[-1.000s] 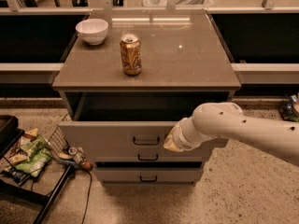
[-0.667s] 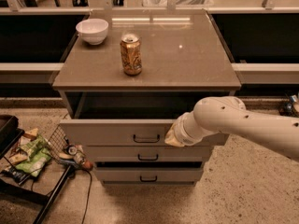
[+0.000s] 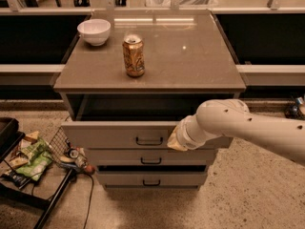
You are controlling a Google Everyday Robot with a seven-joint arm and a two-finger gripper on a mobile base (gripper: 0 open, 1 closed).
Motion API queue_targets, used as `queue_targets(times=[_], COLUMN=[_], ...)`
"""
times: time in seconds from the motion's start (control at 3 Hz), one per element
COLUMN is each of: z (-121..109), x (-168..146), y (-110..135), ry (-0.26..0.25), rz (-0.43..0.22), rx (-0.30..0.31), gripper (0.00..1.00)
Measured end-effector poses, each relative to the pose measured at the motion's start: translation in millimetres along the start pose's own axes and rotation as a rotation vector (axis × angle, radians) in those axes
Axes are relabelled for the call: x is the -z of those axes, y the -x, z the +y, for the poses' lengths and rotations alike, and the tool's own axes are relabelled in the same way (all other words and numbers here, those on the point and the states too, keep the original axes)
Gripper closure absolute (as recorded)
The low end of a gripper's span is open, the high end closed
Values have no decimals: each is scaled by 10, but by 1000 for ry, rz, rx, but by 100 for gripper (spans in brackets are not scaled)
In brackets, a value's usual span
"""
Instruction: Close top drawer
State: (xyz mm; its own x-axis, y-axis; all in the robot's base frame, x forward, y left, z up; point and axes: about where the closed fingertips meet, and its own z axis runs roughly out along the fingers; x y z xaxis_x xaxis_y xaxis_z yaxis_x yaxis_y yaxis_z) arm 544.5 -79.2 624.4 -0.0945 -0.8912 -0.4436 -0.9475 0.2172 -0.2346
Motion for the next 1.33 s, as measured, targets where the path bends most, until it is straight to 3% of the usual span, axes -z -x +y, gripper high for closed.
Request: queue_targets(times=[0.33, 0.67, 1.0, 1.33], z=[10, 12, 13, 20], x=[-9, -12, -12, -19], y=[7, 9, 9, 14], ry=[3, 3, 3, 5], rz=[0, 0, 0, 0], rx=[2, 2, 2, 4], gripper=[7, 0, 0, 18])
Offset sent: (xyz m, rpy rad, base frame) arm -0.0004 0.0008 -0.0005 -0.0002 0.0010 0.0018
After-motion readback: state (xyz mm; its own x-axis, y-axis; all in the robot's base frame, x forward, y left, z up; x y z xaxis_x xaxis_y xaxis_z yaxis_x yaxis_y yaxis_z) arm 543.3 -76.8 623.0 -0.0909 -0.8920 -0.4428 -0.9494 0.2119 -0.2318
